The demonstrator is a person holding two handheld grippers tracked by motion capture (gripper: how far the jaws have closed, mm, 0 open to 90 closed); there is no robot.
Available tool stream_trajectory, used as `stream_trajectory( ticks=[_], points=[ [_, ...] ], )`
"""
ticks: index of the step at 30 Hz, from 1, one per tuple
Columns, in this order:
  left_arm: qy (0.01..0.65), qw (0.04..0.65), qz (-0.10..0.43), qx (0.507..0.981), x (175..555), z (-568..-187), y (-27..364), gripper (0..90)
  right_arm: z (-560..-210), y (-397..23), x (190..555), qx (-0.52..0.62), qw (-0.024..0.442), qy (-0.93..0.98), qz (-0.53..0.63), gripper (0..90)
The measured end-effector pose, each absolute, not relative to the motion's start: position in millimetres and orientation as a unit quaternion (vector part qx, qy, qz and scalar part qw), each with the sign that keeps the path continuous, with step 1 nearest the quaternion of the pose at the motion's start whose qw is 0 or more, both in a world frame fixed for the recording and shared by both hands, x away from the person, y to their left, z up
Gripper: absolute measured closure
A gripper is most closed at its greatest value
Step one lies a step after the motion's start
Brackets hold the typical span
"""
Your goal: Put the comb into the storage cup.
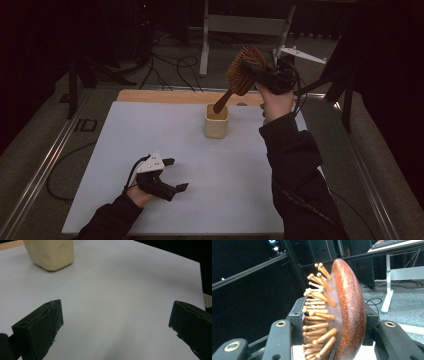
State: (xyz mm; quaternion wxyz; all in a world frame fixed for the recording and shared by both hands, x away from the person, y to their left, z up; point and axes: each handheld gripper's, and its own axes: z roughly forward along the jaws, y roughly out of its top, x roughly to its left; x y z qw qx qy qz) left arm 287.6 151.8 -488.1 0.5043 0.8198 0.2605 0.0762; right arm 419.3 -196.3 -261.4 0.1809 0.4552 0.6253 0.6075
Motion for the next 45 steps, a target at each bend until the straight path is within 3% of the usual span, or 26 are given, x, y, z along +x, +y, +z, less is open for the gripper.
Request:
stream_trajectory(
  ticks=[17,45],
  points=[
    [0.256,0.508,0.074,0.819,288,-488,153,0.0,-281,-195,451,0.478,0.194,0.623,0.588,51.5],
    [0.247,0.509,0.067,0.822,289,-491,153,0.0,-321,-183,468,0.487,0.173,0.642,0.566,51.5]
  ],
)
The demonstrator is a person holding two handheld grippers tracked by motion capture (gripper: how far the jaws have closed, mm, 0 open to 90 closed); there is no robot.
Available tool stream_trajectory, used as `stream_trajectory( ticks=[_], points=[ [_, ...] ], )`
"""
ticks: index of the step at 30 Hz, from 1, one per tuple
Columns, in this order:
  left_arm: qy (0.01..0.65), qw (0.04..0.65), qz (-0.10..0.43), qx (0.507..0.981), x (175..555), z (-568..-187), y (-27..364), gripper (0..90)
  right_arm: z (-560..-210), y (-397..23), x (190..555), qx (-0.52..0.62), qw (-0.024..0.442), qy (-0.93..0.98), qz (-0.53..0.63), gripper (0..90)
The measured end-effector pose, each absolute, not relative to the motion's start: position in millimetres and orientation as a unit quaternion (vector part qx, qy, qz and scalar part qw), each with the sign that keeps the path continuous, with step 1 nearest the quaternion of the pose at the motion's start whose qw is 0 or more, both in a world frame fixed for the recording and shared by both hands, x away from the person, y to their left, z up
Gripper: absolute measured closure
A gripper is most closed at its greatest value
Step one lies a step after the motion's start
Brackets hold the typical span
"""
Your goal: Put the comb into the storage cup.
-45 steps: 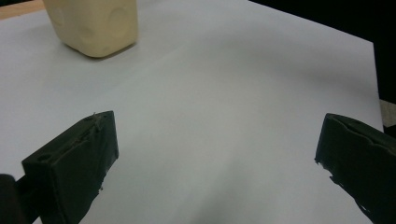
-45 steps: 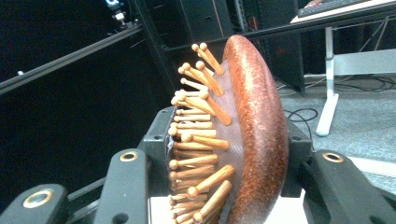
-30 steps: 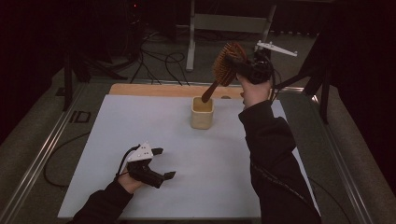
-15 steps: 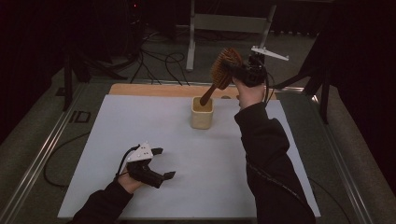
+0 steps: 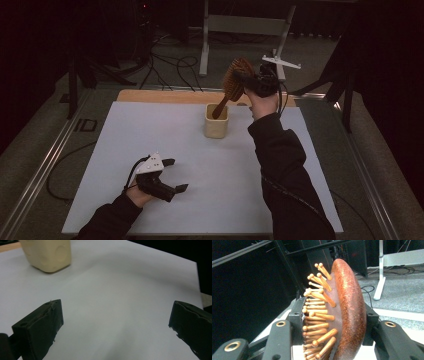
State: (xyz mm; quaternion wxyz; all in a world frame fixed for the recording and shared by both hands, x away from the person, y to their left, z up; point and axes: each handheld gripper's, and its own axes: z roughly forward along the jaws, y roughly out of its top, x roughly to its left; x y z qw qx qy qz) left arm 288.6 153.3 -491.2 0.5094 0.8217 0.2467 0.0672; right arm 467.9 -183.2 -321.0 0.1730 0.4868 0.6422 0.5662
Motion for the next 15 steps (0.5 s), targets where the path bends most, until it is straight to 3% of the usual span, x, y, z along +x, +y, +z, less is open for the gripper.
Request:
stream_trajectory(
  ticks=[15],
  points=[
    [0.243,0.508,0.074,0.823,287,-492,153,0.0,-345,-174,474,0.490,0.152,0.652,0.558,51.4]
  ],
)
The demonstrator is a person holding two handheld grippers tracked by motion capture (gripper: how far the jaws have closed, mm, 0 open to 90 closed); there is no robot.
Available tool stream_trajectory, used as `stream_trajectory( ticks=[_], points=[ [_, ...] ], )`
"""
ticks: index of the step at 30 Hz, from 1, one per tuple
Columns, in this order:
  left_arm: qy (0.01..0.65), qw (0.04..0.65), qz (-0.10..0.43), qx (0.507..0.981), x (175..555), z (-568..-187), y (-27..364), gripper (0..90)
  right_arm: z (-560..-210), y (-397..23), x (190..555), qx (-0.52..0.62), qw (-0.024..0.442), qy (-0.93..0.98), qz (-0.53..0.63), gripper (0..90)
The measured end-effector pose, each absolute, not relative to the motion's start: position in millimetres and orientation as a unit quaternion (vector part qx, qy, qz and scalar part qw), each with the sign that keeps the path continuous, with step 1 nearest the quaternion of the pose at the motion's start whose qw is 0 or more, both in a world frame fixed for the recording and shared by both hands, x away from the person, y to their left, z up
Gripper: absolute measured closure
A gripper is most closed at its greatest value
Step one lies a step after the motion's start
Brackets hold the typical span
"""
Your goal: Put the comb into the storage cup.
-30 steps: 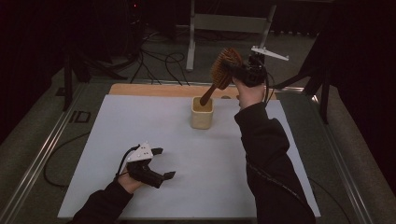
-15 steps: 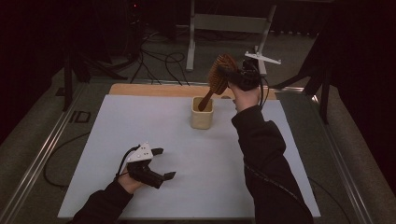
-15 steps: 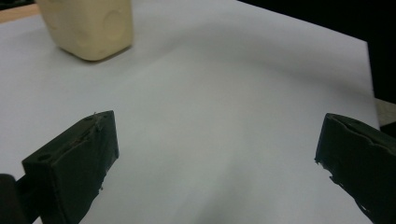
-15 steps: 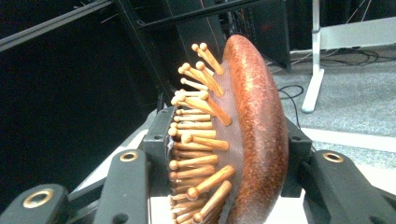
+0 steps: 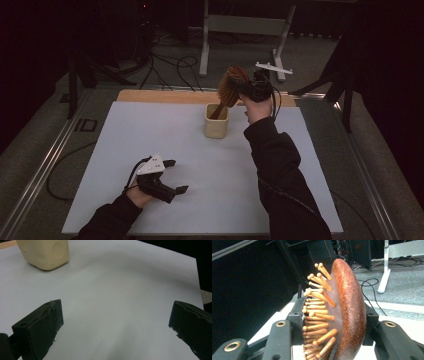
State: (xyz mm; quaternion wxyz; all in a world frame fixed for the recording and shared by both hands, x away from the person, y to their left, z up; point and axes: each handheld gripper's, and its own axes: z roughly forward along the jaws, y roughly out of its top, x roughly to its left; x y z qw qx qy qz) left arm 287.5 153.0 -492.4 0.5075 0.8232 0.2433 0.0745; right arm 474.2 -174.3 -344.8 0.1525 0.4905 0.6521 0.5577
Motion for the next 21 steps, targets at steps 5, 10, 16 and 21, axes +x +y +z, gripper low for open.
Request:
stream_trajectory(
  ticks=[5,10,16,21],
  points=[
    [0.241,0.510,0.074,0.823,287,-493,153,0.0,-351,-173,476,0.492,0.148,0.654,0.556,51.3],
    [0.239,0.509,0.074,0.824,287,-493,153,0.0,-357,-171,478,0.493,0.144,0.657,0.552,51.3],
    [0.234,0.514,0.076,0.821,286,-493,153,0.0,-364,-169,479,0.495,0.136,0.660,0.549,51.3],
    [0.233,0.515,0.076,0.822,286,-493,153,0.0,-370,-167,480,0.495,0.133,0.662,0.547,51.3]
  ],
)
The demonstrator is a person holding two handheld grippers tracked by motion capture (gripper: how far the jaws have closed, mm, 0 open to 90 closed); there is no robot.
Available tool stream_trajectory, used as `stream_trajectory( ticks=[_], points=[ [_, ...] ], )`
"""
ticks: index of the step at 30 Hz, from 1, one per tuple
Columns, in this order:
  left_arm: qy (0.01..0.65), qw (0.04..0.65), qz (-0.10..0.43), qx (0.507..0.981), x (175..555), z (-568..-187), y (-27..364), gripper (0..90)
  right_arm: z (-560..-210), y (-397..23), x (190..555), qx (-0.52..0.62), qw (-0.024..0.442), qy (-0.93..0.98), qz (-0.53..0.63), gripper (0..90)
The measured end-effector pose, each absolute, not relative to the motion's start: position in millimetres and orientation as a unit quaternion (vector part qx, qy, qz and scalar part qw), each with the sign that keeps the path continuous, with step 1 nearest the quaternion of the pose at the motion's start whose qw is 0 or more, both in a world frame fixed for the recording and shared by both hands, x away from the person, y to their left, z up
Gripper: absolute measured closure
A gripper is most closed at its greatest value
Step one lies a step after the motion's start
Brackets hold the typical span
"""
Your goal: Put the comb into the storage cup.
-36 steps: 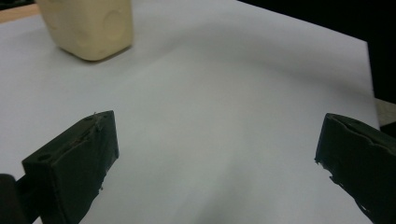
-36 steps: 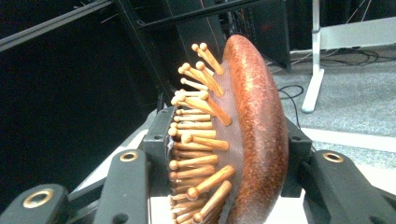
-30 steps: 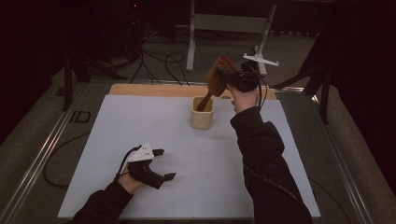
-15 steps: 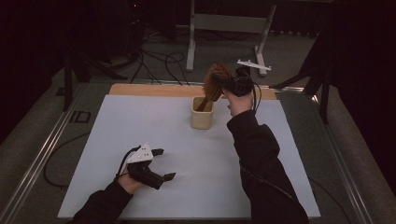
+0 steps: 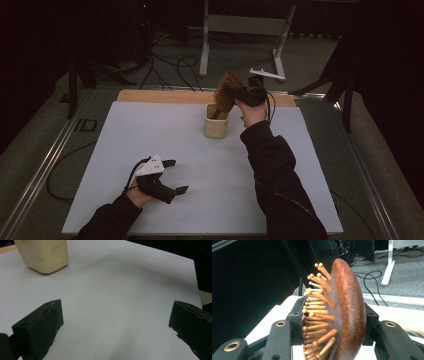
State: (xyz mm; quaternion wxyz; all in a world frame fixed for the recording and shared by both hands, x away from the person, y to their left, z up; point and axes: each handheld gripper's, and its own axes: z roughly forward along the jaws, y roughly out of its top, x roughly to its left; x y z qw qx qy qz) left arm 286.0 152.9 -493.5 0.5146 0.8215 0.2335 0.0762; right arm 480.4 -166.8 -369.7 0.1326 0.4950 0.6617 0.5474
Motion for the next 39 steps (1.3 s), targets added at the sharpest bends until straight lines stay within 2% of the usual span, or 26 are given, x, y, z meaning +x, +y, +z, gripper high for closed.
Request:
stream_trajectory(
  ticks=[39],
  points=[
    [0.234,0.514,0.064,0.823,288,-498,152,0.0,-395,-179,489,0.509,0.102,0.653,0.551,48.9]
  ],
)
